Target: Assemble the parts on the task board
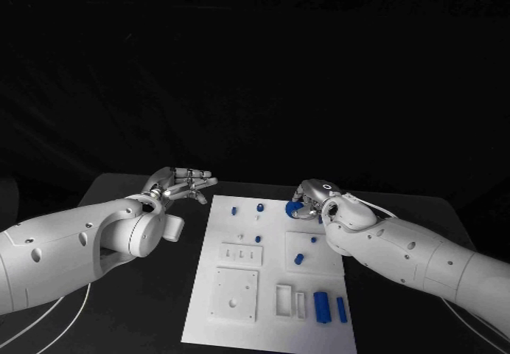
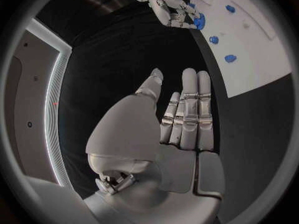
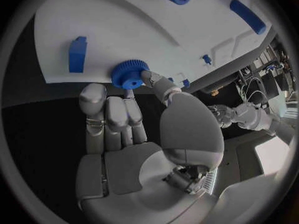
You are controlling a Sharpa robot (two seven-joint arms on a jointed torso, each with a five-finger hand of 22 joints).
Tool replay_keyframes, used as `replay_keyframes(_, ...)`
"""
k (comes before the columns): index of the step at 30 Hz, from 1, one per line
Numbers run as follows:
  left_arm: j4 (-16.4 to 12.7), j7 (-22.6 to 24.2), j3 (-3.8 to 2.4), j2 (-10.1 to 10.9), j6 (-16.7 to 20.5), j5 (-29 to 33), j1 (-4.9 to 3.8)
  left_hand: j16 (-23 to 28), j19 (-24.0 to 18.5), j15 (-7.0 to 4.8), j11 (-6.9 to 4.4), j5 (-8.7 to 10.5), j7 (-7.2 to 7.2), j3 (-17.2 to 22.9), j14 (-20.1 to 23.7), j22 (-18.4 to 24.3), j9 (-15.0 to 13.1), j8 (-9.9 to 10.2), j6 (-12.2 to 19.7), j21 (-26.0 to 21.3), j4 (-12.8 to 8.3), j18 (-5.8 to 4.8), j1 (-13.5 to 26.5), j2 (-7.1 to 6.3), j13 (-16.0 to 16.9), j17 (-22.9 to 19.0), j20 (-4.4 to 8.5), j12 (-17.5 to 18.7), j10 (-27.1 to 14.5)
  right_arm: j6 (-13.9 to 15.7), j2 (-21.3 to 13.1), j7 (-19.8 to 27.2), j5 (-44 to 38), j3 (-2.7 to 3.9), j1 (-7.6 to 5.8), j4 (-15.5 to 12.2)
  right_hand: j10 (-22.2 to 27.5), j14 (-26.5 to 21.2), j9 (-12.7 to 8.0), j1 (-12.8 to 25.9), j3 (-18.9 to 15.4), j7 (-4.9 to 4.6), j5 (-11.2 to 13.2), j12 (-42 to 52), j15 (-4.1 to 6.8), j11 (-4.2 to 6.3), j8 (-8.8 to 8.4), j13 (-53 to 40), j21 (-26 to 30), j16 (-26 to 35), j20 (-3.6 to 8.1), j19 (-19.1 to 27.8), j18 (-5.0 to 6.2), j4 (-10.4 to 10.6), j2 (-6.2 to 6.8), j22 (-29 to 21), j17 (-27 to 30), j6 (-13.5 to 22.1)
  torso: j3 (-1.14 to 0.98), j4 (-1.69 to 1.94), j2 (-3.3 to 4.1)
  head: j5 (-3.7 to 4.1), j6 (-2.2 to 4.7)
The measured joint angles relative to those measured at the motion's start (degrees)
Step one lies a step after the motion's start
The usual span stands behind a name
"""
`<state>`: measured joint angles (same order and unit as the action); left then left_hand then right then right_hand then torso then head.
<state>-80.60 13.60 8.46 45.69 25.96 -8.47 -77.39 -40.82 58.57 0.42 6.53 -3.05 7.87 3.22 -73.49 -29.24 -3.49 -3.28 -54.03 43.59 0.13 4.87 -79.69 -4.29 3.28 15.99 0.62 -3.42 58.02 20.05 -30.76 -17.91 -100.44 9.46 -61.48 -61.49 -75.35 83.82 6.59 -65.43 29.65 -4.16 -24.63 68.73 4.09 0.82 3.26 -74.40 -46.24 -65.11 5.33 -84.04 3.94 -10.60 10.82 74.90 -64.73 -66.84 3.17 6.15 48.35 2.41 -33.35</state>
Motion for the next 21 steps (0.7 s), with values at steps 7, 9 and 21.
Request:
replay_keyframes(7,-0.1,-0.1,0.01,0.1,0.0,0.0,0.00,0.0,0.0,0.00,-0.18,0.00,0.00,0.0,0.0,0.0,0.0,0.0,0.0,0.0,0.0,0.00,0.0,0.00,0.0,0.0,0.00,0.0,-0.2,0.4,-1.0,-0.1,-0.5,-0.16,0.31,-3.2,-0.1,0.0,0.0,0.0,-0.4,-0.01,0.4,0.0,0.00,0.06,0.05,0.0,-0.6,0.0,0.00,0.0,0.00,0.2,0.01,0.0,-0.2,-0.2,0.05,-0.02,-0.01,-0.08,0.05)
replay_keyframes(9,-0.1,-0.2,0.01,0.2,0.0,0.0,0.00,0.0,0.0,0.00,-0.18,0.00,0.00,0.0,0.0,0.0,0.0,0.0,0.0,0.0,0.0,0.00,0.0,0.00,0.0,0.0,0.00,0.0,-0.2,0.6,-1.3,-0.2,-0.8,-0.16,0.29,-4.2,-0.2,-0.1,0.0,0.0,-0.4,-0.02,0.5,0.0,0.11,0.21,0.06,0.0,-0.7,0.0,0.00,0.0,0.00,0.3,0.01,0.0,-0.2,-0.3,0.04,-0.02,-0.02,-0.12,0.06)
replay_keyframes(21,-0.3,-0.2,0.01,0.3,0.0,0.0,0.00,0.0,0.0,0.00,-0.18,-0.17,0.21,0.0,0.0,0.0,0.0,0.0,0.2,0.0,0.0,0.00,0.0,0.00,0.0,0.0,0.00,0.0,-0.2,2.4,-1.7,-0.8,-3.8,-0.04,0.24,-10.4,-0.2,-0.2,0.0,-0.4,-0.2,-0.06,1.3,0.0,0.19,0.21,0.23,0.0,-1.2,0.0,0.00,0.0,-0.01,0.8,0.40,0.0,-0.1,-0.4,0.11,0.03,-0.03,-0.35,0.01)
